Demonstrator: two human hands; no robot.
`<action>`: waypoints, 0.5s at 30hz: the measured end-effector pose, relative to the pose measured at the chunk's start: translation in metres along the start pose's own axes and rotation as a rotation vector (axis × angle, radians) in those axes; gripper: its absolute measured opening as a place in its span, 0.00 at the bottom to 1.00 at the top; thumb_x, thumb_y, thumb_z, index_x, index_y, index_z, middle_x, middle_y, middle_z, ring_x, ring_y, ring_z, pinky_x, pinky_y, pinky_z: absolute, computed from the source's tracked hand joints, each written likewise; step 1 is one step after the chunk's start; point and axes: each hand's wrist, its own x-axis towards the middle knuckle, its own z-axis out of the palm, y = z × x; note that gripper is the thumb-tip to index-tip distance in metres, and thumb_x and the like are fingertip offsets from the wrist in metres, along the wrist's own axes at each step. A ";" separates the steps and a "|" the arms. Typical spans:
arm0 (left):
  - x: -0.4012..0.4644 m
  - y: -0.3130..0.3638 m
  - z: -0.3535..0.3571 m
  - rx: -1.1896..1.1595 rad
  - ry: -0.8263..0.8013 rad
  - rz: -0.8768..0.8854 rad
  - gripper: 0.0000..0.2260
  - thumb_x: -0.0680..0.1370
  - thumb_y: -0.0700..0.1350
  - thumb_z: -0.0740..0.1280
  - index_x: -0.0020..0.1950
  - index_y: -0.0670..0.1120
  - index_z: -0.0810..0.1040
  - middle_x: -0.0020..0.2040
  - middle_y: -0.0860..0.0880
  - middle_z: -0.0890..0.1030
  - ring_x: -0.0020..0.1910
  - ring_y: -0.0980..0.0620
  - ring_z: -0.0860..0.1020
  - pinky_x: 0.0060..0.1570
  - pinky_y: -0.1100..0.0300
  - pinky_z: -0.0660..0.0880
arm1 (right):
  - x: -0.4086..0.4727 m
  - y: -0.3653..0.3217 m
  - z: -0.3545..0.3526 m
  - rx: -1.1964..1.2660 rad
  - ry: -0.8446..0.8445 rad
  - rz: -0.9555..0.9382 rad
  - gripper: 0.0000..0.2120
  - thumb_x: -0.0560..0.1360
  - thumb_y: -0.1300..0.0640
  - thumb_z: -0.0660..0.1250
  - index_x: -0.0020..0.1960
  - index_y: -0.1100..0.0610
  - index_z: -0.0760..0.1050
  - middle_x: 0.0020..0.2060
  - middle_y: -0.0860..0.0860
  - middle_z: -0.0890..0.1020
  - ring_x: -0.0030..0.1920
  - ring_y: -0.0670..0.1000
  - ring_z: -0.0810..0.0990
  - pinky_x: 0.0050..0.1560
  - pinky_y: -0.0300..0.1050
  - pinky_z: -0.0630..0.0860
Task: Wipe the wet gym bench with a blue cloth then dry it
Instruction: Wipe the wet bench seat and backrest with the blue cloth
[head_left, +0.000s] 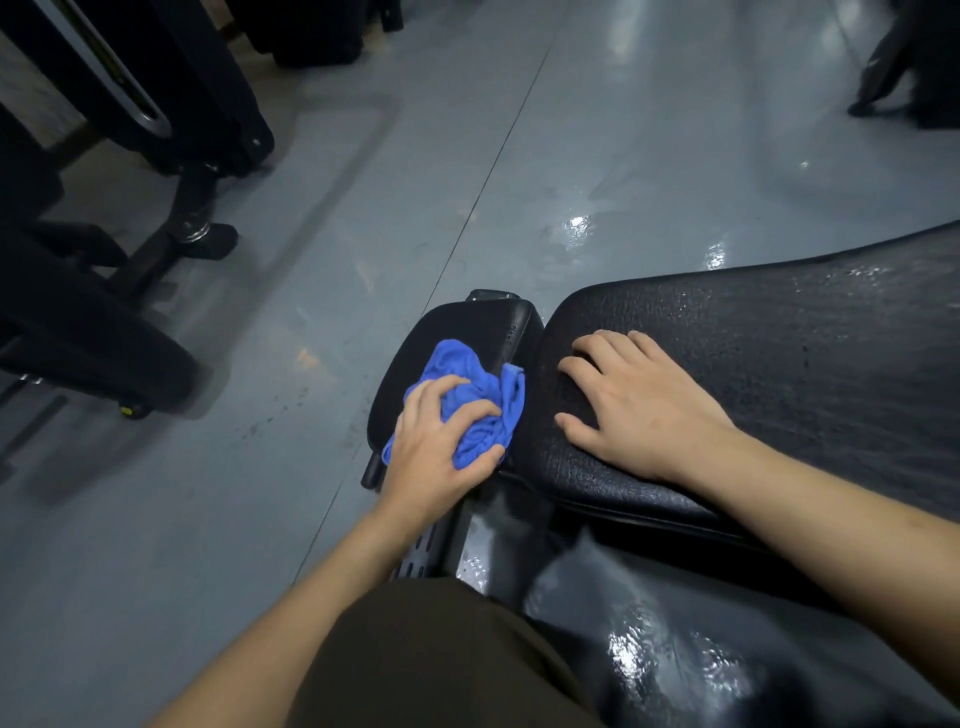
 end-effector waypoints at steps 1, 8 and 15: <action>-0.007 -0.004 -0.001 -0.003 0.004 0.007 0.15 0.73 0.59 0.68 0.58 0.57 0.79 0.67 0.53 0.68 0.70 0.47 0.64 0.66 0.46 0.67 | 0.000 0.000 0.000 -0.001 -0.001 -0.001 0.33 0.75 0.35 0.49 0.68 0.56 0.72 0.63 0.55 0.74 0.66 0.58 0.70 0.70 0.58 0.64; -0.047 -0.021 0.005 -0.067 0.102 -0.044 0.15 0.74 0.58 0.69 0.59 0.57 0.76 0.68 0.52 0.67 0.69 0.51 0.64 0.66 0.44 0.69 | 0.001 0.000 0.002 -0.004 -0.001 -0.007 0.33 0.75 0.35 0.49 0.68 0.56 0.72 0.63 0.55 0.74 0.66 0.58 0.70 0.70 0.58 0.65; 0.013 0.000 0.012 0.003 0.131 -0.243 0.16 0.73 0.63 0.66 0.58 0.60 0.76 0.66 0.50 0.70 0.67 0.47 0.66 0.65 0.46 0.68 | 0.003 0.000 0.002 -0.011 0.012 -0.017 0.33 0.75 0.35 0.49 0.68 0.55 0.72 0.62 0.55 0.74 0.65 0.57 0.71 0.68 0.57 0.65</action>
